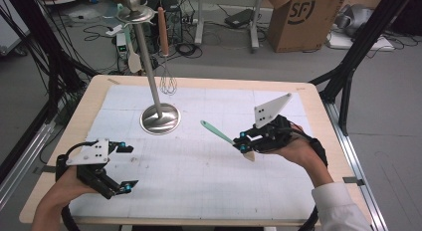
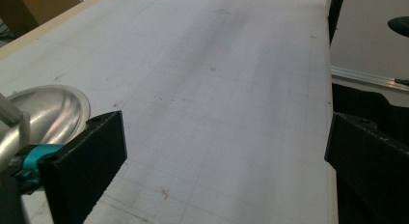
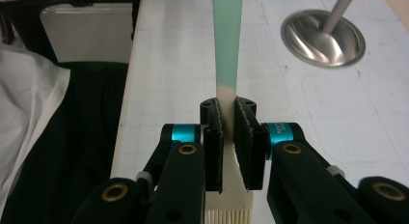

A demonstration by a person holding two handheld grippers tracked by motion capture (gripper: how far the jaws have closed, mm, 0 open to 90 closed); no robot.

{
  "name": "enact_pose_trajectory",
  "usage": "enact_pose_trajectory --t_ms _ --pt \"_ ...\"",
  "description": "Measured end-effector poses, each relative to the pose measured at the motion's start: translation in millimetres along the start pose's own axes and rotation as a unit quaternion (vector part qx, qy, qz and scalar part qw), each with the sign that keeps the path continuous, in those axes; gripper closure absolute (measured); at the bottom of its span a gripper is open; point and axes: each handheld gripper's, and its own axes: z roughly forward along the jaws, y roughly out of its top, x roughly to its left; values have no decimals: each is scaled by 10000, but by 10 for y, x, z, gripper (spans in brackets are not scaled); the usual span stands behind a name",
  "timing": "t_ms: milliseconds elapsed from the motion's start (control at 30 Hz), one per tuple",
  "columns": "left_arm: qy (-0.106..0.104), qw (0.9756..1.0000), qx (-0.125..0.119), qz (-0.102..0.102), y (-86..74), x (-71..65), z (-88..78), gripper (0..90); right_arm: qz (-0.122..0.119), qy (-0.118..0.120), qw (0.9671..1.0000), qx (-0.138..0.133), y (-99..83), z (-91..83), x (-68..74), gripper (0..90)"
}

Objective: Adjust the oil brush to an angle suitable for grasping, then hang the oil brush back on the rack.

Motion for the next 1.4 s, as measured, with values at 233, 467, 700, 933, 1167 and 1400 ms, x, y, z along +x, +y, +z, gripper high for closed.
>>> enact_pose_trajectory --t_ms 233,467,700,933,1167,1400 --pt "5 9998 -199 -29 26 14 -69 17 -116 138 9994 -311 151 10 36 825" --pt "-180 9995 -255 48 237 50 -121 17 -253 158 9983 -495 253 0 44 825" --pt "-346 9987 -318 201 516 100 -151 17 -284 228 9976 -582 291 38 39 825" --pt "-474 9973 -463 322 809 116 -198 17 -371 357 9956 -784 366 85 44 825" --pt "-567 9959 -408 576 1126 109 -215 17 -411 420 9939 -932 445 136 41 825" --pt "-703 9941 -341 758 1390 72 -194 17 -496 487 9921 -1045 512 161 58 825"
